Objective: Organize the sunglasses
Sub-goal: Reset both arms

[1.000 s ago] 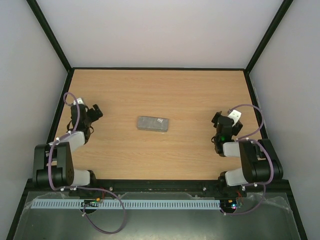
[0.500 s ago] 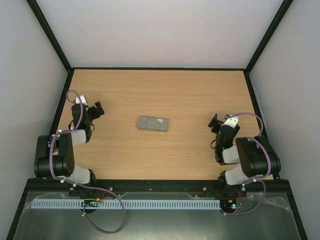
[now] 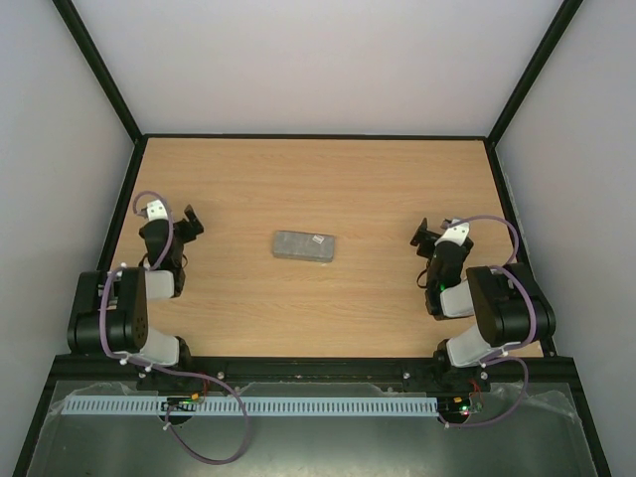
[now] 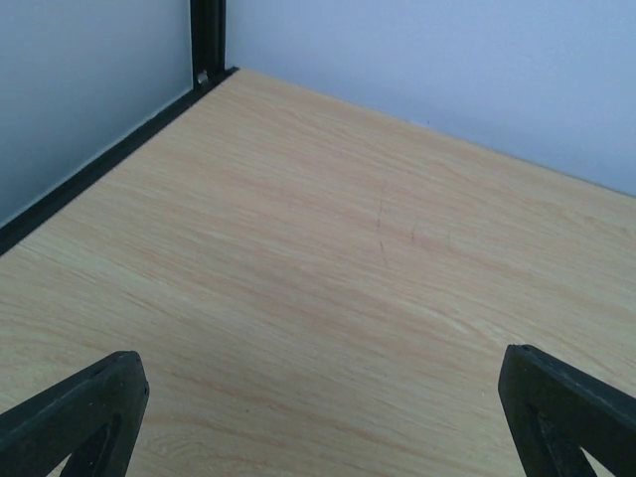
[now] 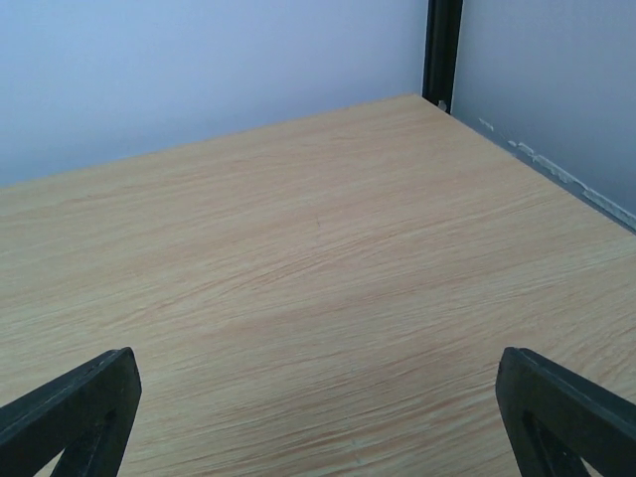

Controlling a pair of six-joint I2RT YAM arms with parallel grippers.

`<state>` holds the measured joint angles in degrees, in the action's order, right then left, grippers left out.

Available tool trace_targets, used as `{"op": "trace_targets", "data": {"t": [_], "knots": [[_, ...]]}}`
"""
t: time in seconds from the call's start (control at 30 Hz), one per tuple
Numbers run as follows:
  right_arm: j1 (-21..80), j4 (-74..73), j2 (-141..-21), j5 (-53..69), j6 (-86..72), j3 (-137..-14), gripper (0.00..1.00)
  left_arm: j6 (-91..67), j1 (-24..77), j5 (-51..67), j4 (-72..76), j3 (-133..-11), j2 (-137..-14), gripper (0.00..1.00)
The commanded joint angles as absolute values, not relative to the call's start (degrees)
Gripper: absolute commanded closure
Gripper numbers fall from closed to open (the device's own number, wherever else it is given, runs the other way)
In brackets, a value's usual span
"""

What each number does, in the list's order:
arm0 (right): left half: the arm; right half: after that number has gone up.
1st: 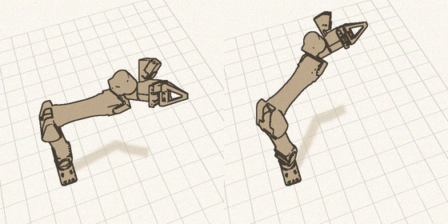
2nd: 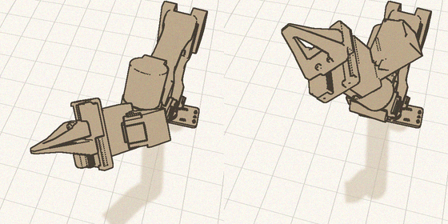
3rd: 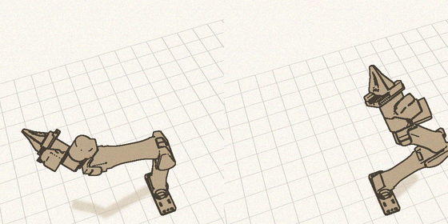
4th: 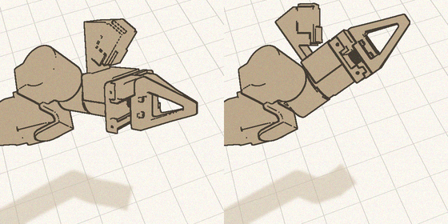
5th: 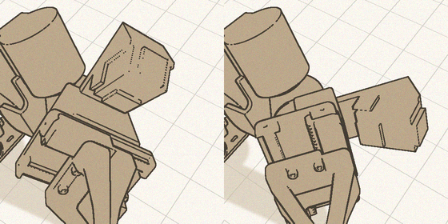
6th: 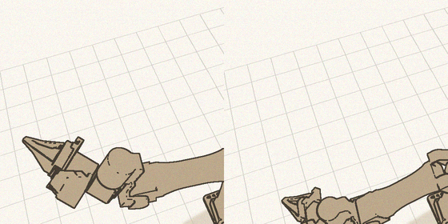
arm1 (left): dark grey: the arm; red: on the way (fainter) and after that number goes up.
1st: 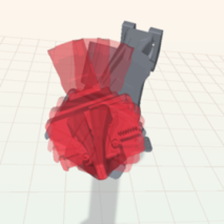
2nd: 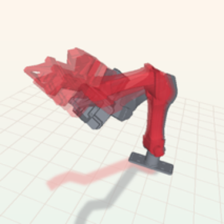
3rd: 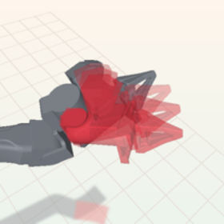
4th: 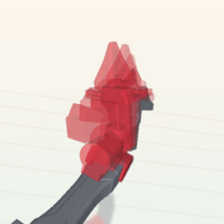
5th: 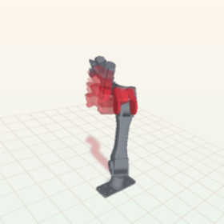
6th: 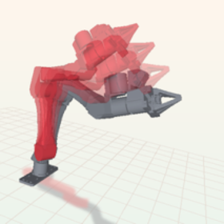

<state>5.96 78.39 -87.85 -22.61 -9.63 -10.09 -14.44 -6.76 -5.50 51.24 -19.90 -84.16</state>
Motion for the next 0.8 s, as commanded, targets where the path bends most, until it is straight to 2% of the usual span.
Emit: {"op": "trace_targets", "data": {"t": [0.0, 0.1, 0.23, 0.33, 0.43, 0.77], "knots": [[6.2, 78.2, -88.1, -23.2, -8.8, -10.7, 0.01, -13.1, -6.2, -8.5, 60.5, -18.1, -82.1, 0.00], [6.1, 78.0, -88.1, -23.1, -8.9, -10.9, 0.01, -10.3, -5.9, -4.1, 74.6, -8.7, -80.4, 0.01], [6.1, 77.9, -88.1, -23.2, -8.9, -10.8, 0.01, -4.6, -3.2, 2.2, 93.2, -5.2, -89.0, 0.01], [6.1, 77.9, -88.1, -23.1, -8.9, -10.9, 0.01, -6.3, -3.0, -2.8, 74.2, -13.0, -87.5, 0.01], [6.1, 77.8, -88.1, -23.1, -8.9, -10.9, 0.01, -5.6, -0.8, -7.5, 72.5, -13.7, -87.4, 0.01], [6.1, 77.5, -88.1, -23.0, -8.9, -11.0, 0.01, -4.8, 0.1, -9.1, 73.3, -13.7, -87.7, 0.01]]}}
